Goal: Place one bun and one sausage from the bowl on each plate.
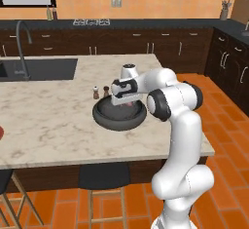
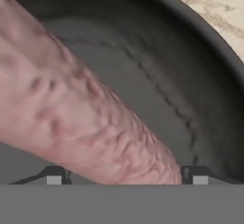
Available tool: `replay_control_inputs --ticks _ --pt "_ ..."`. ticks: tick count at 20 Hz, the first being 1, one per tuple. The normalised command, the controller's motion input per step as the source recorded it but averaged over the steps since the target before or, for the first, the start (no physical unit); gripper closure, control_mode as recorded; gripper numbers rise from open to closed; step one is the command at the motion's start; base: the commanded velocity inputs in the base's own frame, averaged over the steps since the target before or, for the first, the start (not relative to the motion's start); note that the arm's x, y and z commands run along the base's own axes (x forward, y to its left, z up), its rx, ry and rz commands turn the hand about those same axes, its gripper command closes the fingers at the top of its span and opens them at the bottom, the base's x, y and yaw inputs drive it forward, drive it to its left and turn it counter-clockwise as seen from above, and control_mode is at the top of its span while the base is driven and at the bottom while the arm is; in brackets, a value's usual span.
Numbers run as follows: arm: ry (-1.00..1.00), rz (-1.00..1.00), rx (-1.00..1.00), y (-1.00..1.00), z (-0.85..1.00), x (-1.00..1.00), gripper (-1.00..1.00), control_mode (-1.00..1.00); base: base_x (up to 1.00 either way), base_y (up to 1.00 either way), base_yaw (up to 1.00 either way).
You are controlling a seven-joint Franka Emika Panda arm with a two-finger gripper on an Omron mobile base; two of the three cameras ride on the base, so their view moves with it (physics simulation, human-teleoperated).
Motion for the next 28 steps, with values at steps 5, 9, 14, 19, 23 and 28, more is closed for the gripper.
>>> replay_control_inputs --ticks 5,9,14,19,23,28 --pt "0.0 0.02 0.0 0.11 -0.14 0.0 1.0 -1.0 0.0 0.0 0.0" --pt "0.0 0.01 0.0 0.08 -0.02 0.0 1.0 -1.0 0.0 0.0 0.0" --pt "-0.04 0.05 0.0 0.02 0.4 -0.31 1.0 -1.0 0.0 0.0 0.0" --pt "-0.12 0.0 0.07 -0.05 0.54 -0.79 1.0 -1.0 0.0 0.0 0.0" --pt "-0.2 -0.01 0.14 -0.18 0.12 -1.0 1.0 -1.0 0.0 0.0 0.0" --pt "-0.11 -0.05 0.09 -0.23 0.19 -1.0 1.0 -1.0 0.0 0.0 0.0"
